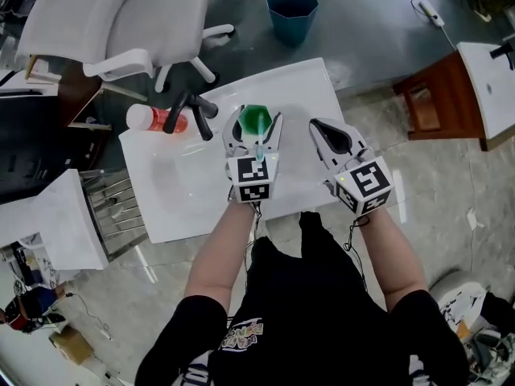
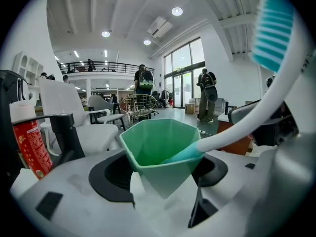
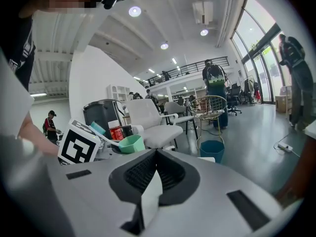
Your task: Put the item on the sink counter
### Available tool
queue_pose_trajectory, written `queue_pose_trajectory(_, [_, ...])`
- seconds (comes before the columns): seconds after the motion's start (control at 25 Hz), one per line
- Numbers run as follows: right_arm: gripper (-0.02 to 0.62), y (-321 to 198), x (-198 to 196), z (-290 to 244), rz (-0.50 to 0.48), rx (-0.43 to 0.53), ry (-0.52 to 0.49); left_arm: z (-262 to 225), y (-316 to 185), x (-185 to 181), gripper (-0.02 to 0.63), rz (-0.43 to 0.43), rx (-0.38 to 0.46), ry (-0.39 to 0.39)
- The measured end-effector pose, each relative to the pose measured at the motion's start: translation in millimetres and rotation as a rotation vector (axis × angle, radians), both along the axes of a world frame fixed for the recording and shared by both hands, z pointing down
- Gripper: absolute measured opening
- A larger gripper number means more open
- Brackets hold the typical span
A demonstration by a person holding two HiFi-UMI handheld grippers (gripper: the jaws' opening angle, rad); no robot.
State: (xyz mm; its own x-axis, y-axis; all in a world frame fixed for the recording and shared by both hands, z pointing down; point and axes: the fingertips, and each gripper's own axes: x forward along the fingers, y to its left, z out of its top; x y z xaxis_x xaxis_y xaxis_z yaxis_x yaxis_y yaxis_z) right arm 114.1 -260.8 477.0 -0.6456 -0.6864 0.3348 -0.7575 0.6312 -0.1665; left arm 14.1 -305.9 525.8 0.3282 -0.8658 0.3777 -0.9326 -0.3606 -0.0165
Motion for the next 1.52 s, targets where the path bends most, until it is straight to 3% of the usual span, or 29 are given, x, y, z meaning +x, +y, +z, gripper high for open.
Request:
queue_pose_trajectory(0.76, [0.054, -26, 23, 33, -0.017, -0.063, -0.005, 51, -58, -19, 0.33, -0.124, -0.072, 0.009])
queue_pose_trajectory(1.52, [0.054, -35, 21, 47, -0.024, -0.089, -0.002, 75, -74, -28, 0.33, -0.128, -0.109, 0.026])
